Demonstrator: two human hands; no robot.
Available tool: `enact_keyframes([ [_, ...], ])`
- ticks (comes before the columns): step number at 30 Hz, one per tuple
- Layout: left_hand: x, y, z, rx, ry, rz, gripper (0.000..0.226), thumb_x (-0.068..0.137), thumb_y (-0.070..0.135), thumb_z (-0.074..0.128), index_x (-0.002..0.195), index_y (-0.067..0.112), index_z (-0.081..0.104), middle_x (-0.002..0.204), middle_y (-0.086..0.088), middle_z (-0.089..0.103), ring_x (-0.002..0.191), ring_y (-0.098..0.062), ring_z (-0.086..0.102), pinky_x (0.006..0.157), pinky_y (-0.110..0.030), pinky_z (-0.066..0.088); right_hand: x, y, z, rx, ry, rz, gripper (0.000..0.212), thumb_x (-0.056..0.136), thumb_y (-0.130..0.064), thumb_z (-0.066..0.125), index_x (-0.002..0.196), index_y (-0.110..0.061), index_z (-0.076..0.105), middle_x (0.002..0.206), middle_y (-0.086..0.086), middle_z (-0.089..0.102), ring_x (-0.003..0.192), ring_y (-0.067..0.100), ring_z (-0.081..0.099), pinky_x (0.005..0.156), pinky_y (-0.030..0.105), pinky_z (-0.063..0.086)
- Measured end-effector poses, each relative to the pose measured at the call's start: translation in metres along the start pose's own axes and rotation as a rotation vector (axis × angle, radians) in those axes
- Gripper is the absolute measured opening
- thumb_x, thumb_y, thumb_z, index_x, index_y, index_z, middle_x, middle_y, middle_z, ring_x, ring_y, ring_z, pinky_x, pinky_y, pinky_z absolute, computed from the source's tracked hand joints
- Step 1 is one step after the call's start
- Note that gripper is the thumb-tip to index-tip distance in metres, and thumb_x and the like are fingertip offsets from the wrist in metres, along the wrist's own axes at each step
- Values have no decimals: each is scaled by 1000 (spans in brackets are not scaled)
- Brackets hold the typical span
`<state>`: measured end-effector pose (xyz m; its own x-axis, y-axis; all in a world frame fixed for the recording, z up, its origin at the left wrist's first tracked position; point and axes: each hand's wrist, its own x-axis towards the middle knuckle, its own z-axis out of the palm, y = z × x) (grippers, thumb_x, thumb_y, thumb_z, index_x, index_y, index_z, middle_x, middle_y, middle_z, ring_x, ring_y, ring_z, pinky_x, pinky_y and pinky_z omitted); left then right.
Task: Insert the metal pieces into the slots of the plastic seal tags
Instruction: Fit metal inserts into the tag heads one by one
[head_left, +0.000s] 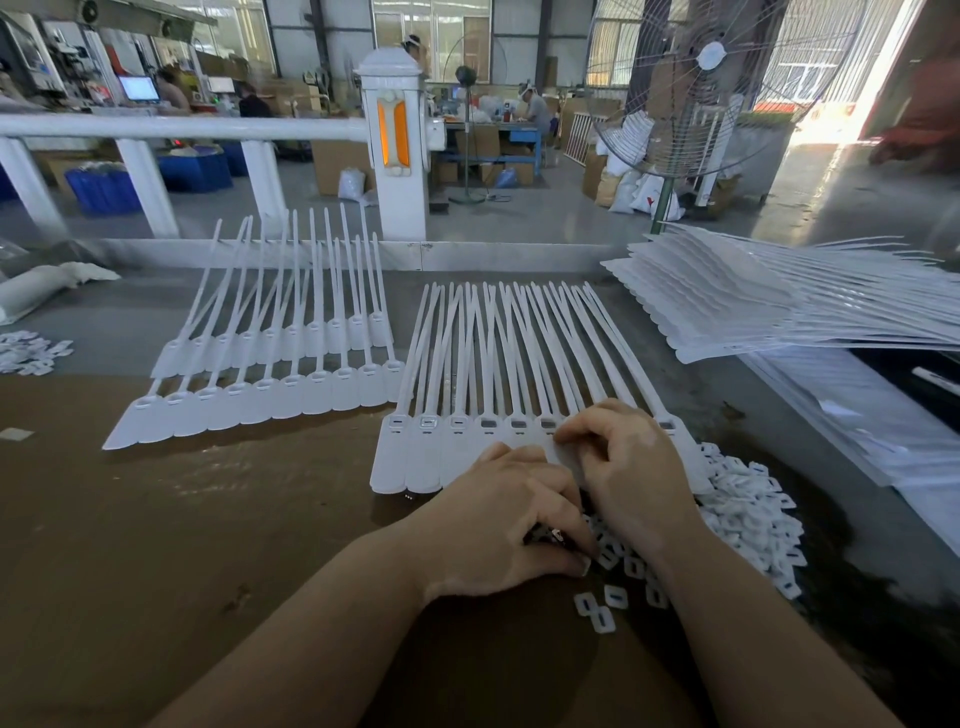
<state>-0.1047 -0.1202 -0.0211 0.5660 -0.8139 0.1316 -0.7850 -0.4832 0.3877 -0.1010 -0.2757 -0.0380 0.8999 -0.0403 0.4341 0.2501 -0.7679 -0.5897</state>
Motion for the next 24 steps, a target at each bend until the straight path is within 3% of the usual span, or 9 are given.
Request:
enact_keyframes([
  [7, 0, -2, 3, -19, 35, 0, 16, 86, 39, 63, 98, 32, 71, 91, 23, 45, 96, -3, 38, 91, -36, 27, 0, -1, 0, -2, -8, 8, 22, 86, 1, 54, 84, -13, 71, 89, -4, 61, 94, 14, 53, 85, 25, 40],
  [11, 0, -6, 5, -119, 87, 4, 6, 84, 33, 66, 88, 30, 70, 87, 23, 53, 93, 1, 43, 96, -27, 26, 0, -1, -1, -11, -15, 7, 21, 87, 0, 54, 85, -13, 71, 91, -4, 61, 95, 13, 52, 86, 26, 41],
  [14, 0, -11, 4, -166, 250, -55, 5, 81, 23, 70, 85, 27, 71, 78, 28, 53, 88, 6, 50, 92, -7, 26, 0, -1, -1, -15, -12, -1, 22, 86, 0, 54, 84, -13, 71, 90, -4, 62, 95, 14, 53, 86, 27, 42],
  [19, 0, -22, -1, -169, 668, -354, 10, 84, 19, 68, 89, 25, 73, 80, 26, 56, 80, 4, 53, 72, -5, 37, 0, 0, 0, -49, -4, -12, 21, 88, -2, 54, 85, -15, 71, 90, -5, 61, 93, 12, 52, 85, 22, 40],
  [24, 0, -32, -5, -100, 756, -549, 14, 88, 20, 64, 99, 21, 72, 88, 17, 62, 75, 5, 52, 71, 4, 35, 0, 0, 1, -52, 0, -17, 23, 87, -1, 53, 85, -15, 71, 91, -5, 62, 93, 12, 53, 84, 21, 40],
])
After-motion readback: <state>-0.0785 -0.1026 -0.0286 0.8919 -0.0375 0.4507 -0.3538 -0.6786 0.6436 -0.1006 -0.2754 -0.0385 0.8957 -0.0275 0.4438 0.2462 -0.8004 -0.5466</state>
